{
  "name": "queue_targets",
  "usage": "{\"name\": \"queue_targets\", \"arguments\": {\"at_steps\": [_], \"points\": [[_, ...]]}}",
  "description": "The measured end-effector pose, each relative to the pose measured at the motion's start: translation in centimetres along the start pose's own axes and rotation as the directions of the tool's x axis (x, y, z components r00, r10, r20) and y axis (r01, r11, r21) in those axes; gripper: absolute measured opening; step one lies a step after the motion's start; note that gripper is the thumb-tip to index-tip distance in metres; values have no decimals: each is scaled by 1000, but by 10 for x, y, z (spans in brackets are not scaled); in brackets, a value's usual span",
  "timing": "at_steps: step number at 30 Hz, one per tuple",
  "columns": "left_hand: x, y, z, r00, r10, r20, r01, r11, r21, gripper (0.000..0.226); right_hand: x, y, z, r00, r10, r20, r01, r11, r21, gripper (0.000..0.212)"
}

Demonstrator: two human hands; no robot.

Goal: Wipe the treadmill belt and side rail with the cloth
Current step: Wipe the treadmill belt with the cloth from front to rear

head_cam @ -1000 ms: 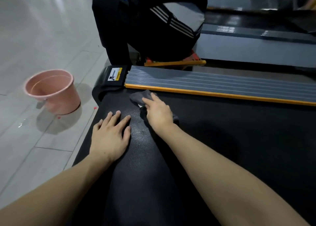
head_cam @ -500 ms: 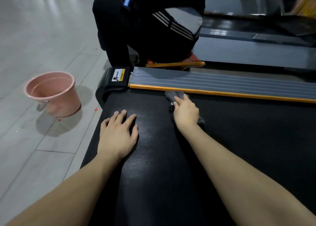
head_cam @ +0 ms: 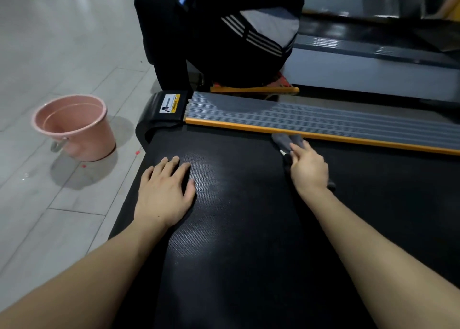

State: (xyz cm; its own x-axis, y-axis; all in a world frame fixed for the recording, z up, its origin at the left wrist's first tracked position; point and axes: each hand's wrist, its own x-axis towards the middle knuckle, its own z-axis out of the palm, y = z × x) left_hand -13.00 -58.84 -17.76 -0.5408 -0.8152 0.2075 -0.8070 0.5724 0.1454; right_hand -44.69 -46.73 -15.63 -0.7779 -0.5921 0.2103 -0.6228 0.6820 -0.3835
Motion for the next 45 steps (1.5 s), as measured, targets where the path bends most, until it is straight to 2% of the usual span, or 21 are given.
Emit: {"name": "queue_targets", "arguments": {"at_steps": [2,4,6,8,11,13,17,19,21,22,24,26,28,30,33,35,37,38,42,44,45], "points": [[-1,1,-1,1000,-6,7,6,1000,9,52,-4,-20,11,995,95,-6,-95,995,4,33],[-1,0,0,1000,-10,12,10,1000,20,52,-13,-63,30,996,79,50,-80,997,20,33],[0,-1,-1,1000,-13,13,13,1000,14,54,-34,-115,50,991,-90,100,80,992,101,32],[0,-2,-1,1000,-25,2,25,1000,10,57,-61,-158,64,947,-298,121,278,947,162,27],[0,-4,-2,1000,-22,-8,22,1000,-4,58,-64,-163,62,870,-454,193,414,884,217,31],[0,-3,-3,1000,-19,-15,19,1000,-8,57,-51,-128,52,888,-415,199,375,903,209,33],[0,-2,-1,1000,-21,-3,21,1000,-8,55,-25,-34,18,990,-136,50,129,985,118,31],[0,-1,0,1000,-20,4,20,1000,-5,53,-25,-17,11,997,-72,-2,72,995,67,31],[0,-1,0,1000,-21,10,21,1000,-14,51,-37,-31,14,997,-42,-58,47,994,102,31],[0,-2,0,1000,-21,12,22,1000,-17,50,-49,-43,19,994,-85,-72,95,985,141,30],[0,-4,1,1000,-19,7,19,1000,-15,48,-84,-62,27,940,-337,-53,341,921,188,33],[1,-6,0,1000,-17,7,17,1000,-18,48,-120,-66,27,800,-598,37,568,776,273,34],[1,-6,0,1000,-19,0,19,1000,-25,50,-117,-56,20,724,-686,79,629,702,333,34],[0,-5,1,1000,-18,-11,18,1000,-21,50,-79,-44,20,767,-638,69,598,749,284,35],[1,-5,2,1000,-11,-23,11,1000,-15,49,-5,-29,15,897,-438,50,425,889,169,30],[1,-5,2,1000,-12,-12,12,1000,-14,49,6,-24,12,909,-406,91,389,908,157,29],[1,-4,2,1000,-11,-5,11,1000,-16,50,-18,-20,5,850,-521,76,498,843,205,29],[1,-4,1,1000,-10,-3,10,1000,-19,51,-40,-16,-3,791,-606,85,569,779,265,29],[1,-5,1,1000,-15,-10,15,999,-34,47,-130,16,-29,476,-861,179,722,499,479,32],[-1,-4,-3,1000,-20,-19,19,999,-48,45,-127,22,-30,407,-895,184,742,441,504,33],[-3,-4,-6,1000,-13,-17,12,999,-52,45,-111,20,-25,409,-894,182,750,443,491,33]]}}
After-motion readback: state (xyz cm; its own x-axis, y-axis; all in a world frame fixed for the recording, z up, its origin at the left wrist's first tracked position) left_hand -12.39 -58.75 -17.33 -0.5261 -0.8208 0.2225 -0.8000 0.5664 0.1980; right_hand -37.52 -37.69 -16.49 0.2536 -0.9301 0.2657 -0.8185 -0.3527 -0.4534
